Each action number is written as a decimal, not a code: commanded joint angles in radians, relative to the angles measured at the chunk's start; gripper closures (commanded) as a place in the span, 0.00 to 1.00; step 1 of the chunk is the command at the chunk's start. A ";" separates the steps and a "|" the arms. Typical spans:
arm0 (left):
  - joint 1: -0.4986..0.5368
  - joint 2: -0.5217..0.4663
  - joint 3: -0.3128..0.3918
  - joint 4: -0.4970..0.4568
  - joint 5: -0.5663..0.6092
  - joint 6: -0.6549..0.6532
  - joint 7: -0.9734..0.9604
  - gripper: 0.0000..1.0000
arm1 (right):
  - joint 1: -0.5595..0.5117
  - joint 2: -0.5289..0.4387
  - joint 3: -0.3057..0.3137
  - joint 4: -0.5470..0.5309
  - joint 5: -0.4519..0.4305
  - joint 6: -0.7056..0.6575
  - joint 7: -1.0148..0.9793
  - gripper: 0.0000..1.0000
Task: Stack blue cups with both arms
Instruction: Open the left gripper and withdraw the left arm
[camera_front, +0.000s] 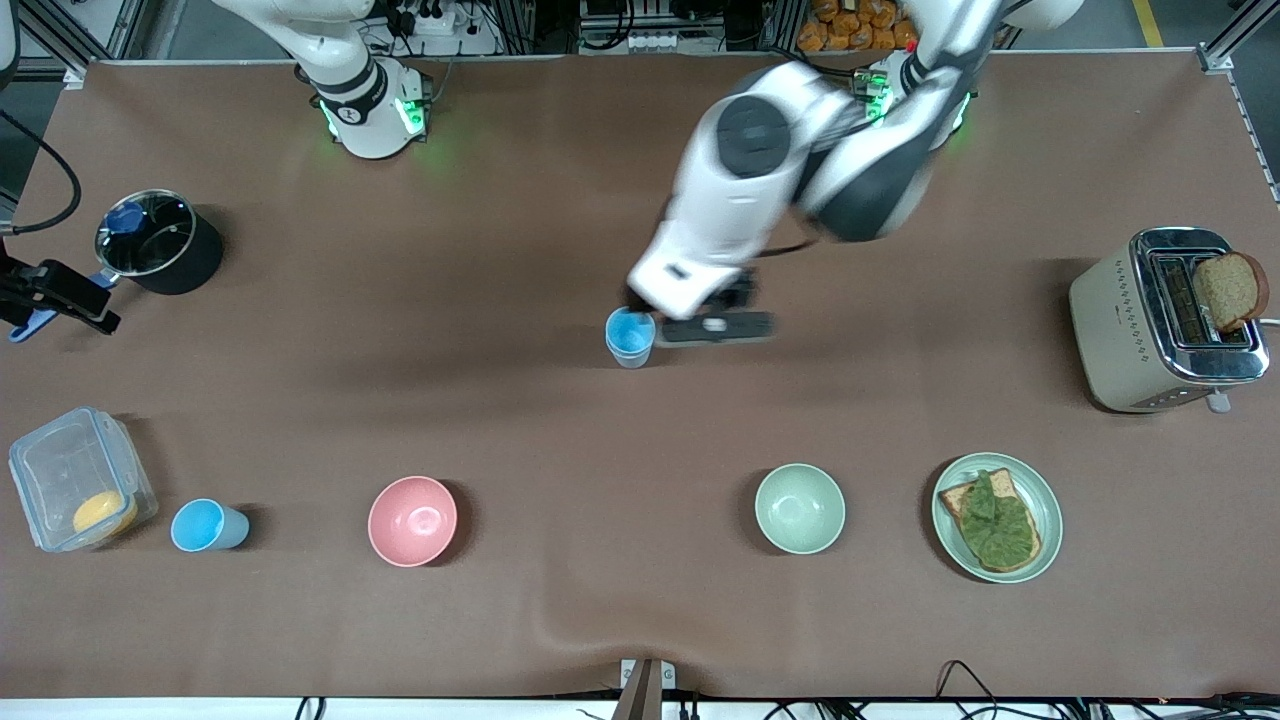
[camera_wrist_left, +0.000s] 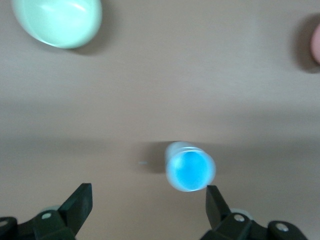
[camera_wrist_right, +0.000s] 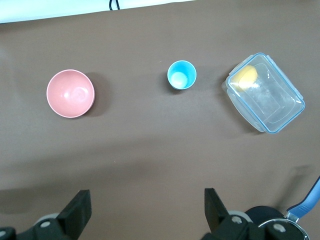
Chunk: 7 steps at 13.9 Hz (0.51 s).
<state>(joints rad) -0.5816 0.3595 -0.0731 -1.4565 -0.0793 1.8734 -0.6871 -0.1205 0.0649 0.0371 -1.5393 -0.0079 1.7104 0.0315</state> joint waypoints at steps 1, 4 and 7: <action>0.124 -0.232 -0.010 -0.209 0.003 -0.074 0.121 0.00 | -0.007 -0.005 0.004 0.002 -0.001 0.000 -0.001 0.00; 0.265 -0.345 -0.010 -0.215 0.056 -0.212 0.289 0.00 | -0.007 -0.005 0.004 0.002 -0.001 0.000 -0.001 0.00; 0.348 -0.466 -0.007 -0.289 0.110 -0.284 0.423 0.00 | -0.007 -0.005 0.004 0.002 -0.001 0.000 0.001 0.00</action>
<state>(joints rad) -0.2693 -0.0073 -0.0674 -1.6500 -0.0066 1.6004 -0.3200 -0.1205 0.0649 0.0367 -1.5392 -0.0079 1.7107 0.0314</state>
